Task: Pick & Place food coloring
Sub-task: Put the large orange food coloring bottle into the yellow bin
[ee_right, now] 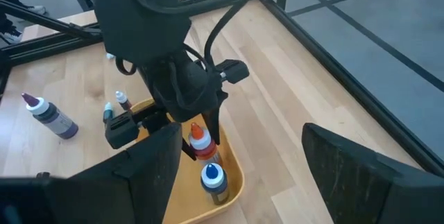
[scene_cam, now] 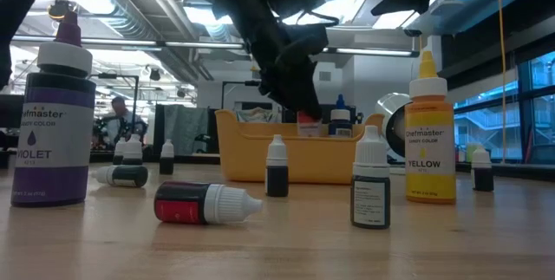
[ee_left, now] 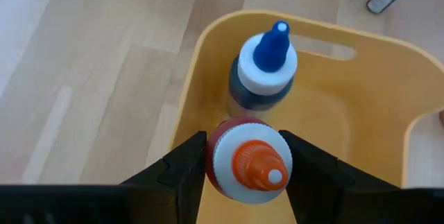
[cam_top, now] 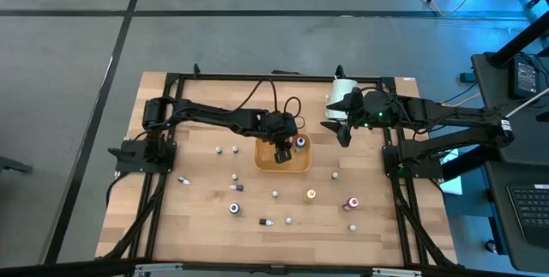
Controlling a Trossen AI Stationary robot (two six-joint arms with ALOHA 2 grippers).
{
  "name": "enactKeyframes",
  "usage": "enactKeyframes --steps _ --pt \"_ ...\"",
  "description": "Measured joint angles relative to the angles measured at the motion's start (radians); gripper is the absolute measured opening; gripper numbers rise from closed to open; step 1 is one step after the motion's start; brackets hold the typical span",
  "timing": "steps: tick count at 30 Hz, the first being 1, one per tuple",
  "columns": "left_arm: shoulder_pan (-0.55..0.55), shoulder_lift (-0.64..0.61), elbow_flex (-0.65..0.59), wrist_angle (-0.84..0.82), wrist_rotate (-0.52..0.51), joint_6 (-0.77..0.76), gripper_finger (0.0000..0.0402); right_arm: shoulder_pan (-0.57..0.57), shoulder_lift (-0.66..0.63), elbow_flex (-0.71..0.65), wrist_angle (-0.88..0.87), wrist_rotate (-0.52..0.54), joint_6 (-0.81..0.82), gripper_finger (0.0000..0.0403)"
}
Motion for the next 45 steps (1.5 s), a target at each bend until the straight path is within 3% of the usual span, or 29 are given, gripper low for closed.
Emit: enactKeyframes --steps 41,45 --pt "0.002 0.005 0.0 0.018 -0.003 0.01 0.0188 0.0 0.0 0.0 -0.029 0.0 -0.006 0.0298" --pt "0.012 -0.022 0.0 0.017 -0.003 0.012 0.0188 0.0 0.0 0.0 -0.008 -0.055 -0.056 0.0298"
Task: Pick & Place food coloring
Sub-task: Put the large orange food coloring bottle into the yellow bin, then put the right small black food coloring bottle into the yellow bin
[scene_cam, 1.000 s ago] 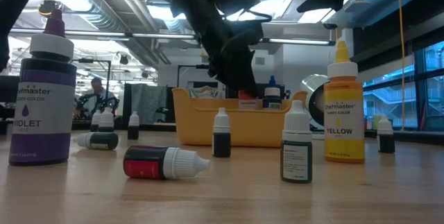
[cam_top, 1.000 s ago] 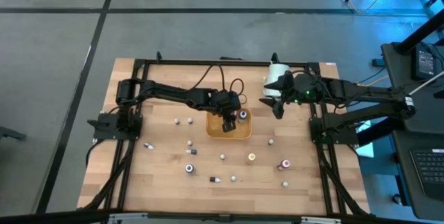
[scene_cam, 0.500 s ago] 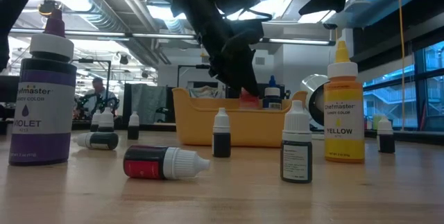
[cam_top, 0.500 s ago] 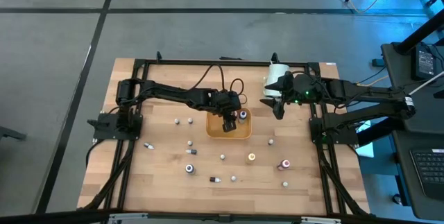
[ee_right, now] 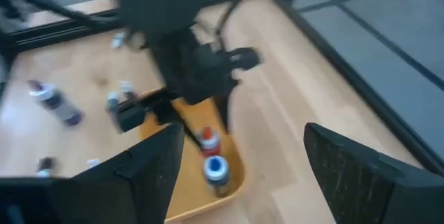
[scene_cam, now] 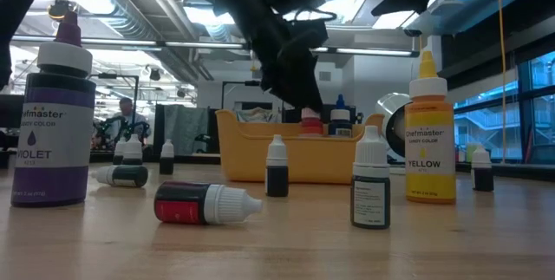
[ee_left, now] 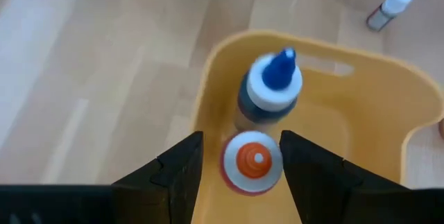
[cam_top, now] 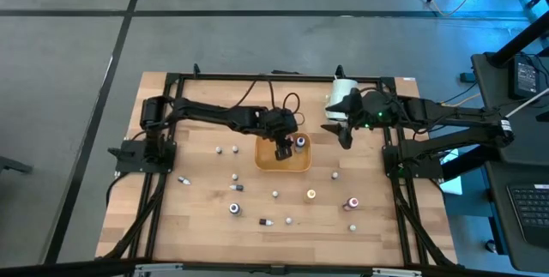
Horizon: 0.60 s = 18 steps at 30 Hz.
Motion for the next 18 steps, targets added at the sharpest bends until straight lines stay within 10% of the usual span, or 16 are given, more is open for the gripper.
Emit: enactKeyframes --steps 10,18 --pt "-0.008 -0.108 0.0 -0.008 0.006 0.004 0.0187 0.055 0.0 0.065 0.013 -0.108 -0.076 0.0298" --pt "-0.037 -0.235 0.0 -0.004 0.007 0.005 0.0187 0.297 0.046 0.144 -0.334 -0.102 0.05 0.0298"
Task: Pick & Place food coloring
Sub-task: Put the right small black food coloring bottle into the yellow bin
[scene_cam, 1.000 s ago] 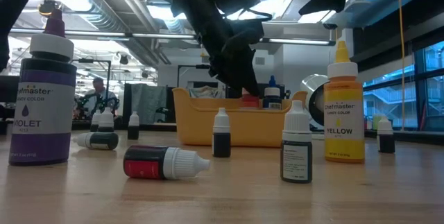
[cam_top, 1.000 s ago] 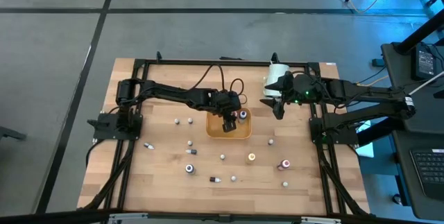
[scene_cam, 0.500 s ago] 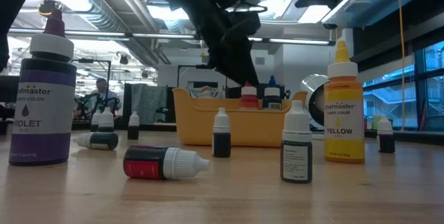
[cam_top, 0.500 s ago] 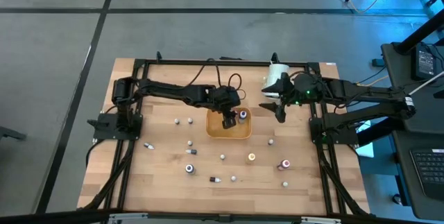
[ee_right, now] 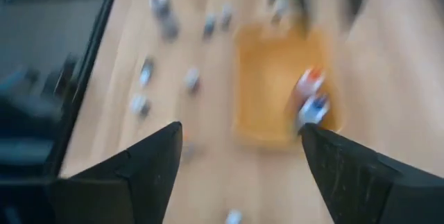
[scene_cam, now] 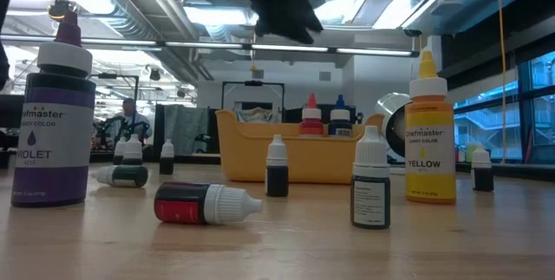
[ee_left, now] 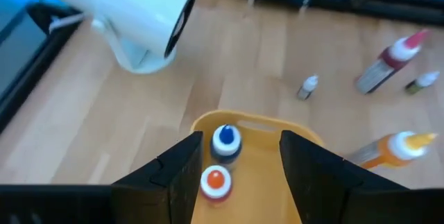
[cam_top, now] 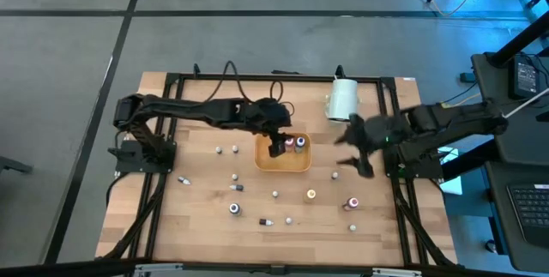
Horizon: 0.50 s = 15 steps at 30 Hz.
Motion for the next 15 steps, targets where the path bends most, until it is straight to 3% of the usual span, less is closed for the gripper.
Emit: enactKeyframes --steps 9,15 --pt "-0.015 -0.051 0.0 0.005 -0.002 -0.024 0.0188 0.246 0.17 0.08 -0.272 0.06 0.232 0.0298" --pt "-0.022 -0.049 0.0 0.004 -0.002 -0.046 0.0189 0.257 0.294 0.08 -0.338 0.276 0.311 0.0298"
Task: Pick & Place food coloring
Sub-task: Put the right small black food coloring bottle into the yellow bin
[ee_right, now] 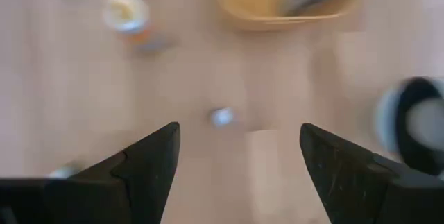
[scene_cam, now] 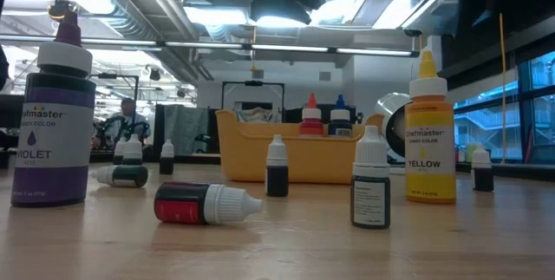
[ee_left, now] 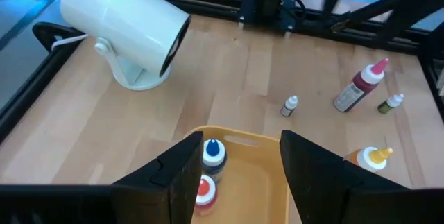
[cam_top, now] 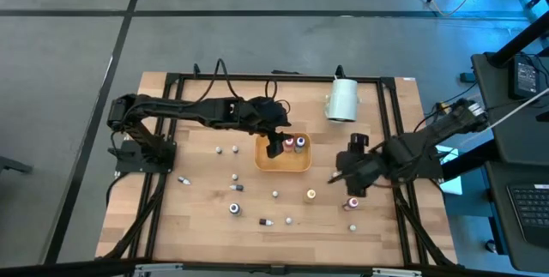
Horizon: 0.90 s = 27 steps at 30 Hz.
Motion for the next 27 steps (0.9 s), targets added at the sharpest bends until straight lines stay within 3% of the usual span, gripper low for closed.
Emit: enactKeyframes --steps 3,12,21,27 --pt "-0.002 0.002 0.0 -0.001 0.002 -0.011 0.0188 0.0 0.053 0.0 0.008 0.034 -0.022 0.0298" --pt "-0.025 -0.001 0.0 -0.052 0.009 -0.035 0.0188 -0.066 0.167 -0.002 0.008 -0.026 -0.063 0.0298" --pt "-0.026 -0.031 -0.009 -0.07 0.011 -0.026 0.0188 -0.131 0.049 -0.241 0.251 -0.08 -0.097 0.0298" --pt "-0.026 -0.163 -0.146 0.064 0.01 -0.022 0.0189 -0.132 0.045 -0.333 0.375 -0.126 -0.097 0.0298"
